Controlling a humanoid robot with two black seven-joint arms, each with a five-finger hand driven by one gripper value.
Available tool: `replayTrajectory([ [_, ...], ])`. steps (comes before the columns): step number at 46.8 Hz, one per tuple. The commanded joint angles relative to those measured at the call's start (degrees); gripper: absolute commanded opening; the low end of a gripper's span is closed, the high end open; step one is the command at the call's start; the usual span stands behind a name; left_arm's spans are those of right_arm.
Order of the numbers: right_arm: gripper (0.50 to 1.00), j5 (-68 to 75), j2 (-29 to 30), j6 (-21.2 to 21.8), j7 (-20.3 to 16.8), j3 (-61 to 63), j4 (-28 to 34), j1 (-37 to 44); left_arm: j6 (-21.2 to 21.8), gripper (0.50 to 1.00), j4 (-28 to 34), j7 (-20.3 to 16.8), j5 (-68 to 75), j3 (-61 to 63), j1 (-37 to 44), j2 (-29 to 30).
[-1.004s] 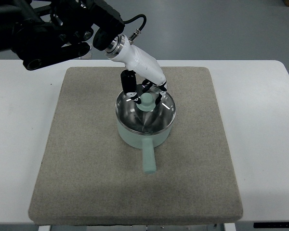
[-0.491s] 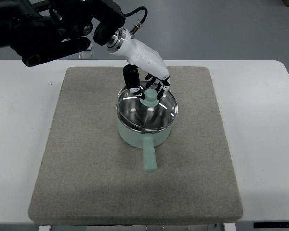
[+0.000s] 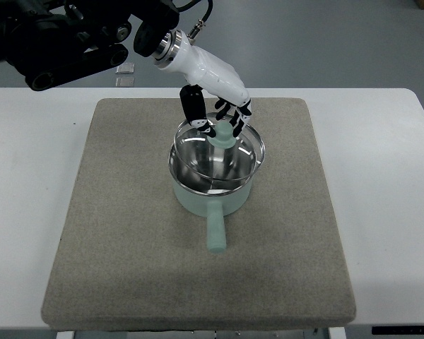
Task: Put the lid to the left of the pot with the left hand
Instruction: 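Lift the glass lid off the pot with the left hand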
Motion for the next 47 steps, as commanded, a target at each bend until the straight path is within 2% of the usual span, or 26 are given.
replayTrajectory([
  [1,0.924,0.00,0.00,0.00,-0.01,0.00,0.00,0.00,-0.02,0.500,0.01,0.00,0.01,-0.04,0.01,0.40],
  [15,0.924,0.00,0.00,0.00,-0.01,0.00,0.00,0.00,0.24,0.500,0.62,0.00,-0.08,-0.13,0.01,2.77],
  [26,0.924,0.00,0.00,0.00,-0.01,0.00,0.00,0.00,0.33,0.500,3.96,0.00,0.01,-0.04,0.10,7.61],
  [47,0.924,0.00,0.00,0.00,-0.01,0.00,0.00,0.00,-0.20,0.500,3.00,0.00,0.98,1.45,0.81,18.68],
])
